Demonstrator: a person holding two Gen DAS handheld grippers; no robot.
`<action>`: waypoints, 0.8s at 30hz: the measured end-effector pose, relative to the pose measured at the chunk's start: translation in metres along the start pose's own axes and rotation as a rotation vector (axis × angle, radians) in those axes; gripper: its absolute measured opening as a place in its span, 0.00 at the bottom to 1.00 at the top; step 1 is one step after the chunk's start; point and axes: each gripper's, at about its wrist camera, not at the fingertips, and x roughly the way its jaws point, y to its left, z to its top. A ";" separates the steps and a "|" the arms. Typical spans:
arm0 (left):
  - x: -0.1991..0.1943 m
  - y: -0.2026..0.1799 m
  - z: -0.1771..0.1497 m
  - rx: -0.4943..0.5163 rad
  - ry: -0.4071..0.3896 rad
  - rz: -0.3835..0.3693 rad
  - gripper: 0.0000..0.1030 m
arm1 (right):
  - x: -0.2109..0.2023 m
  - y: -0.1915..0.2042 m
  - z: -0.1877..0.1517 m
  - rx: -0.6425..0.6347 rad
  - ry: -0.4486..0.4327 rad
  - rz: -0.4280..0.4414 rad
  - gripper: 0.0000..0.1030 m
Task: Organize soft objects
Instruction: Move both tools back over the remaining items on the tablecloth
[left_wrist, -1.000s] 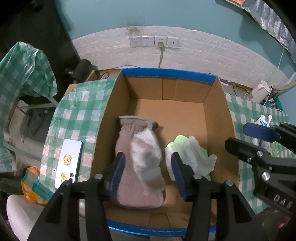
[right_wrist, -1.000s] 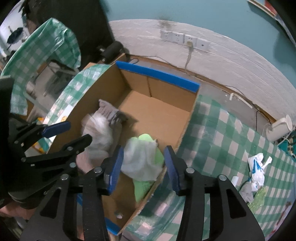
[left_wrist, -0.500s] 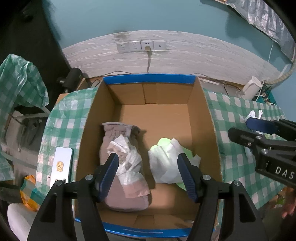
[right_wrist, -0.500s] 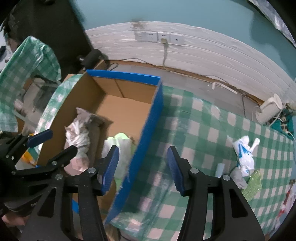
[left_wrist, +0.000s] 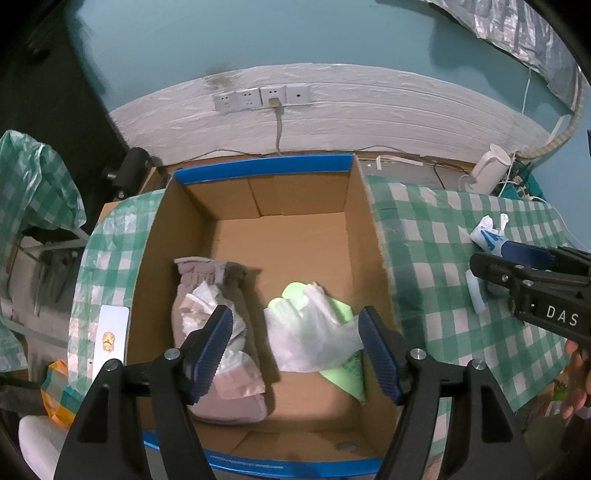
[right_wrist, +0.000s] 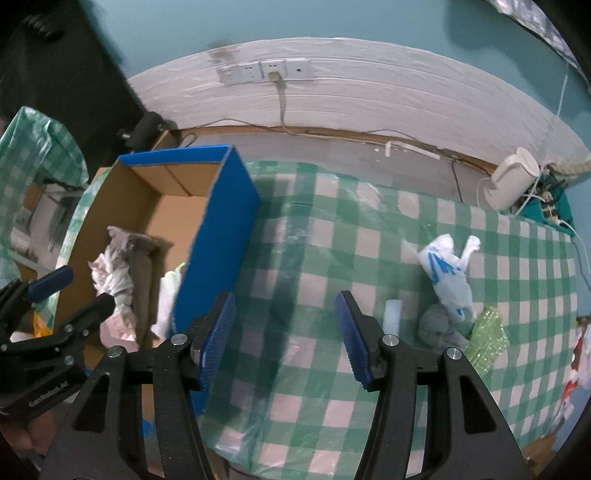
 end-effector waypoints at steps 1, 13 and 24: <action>0.000 -0.002 0.000 0.002 -0.001 0.000 0.70 | 0.000 -0.004 -0.001 0.007 -0.001 -0.001 0.54; -0.004 -0.029 0.006 0.036 -0.018 -0.006 0.70 | -0.003 -0.042 -0.009 0.076 -0.003 -0.029 0.54; -0.005 -0.059 0.013 0.073 -0.021 -0.006 0.70 | -0.003 -0.078 -0.021 0.135 0.009 -0.071 0.54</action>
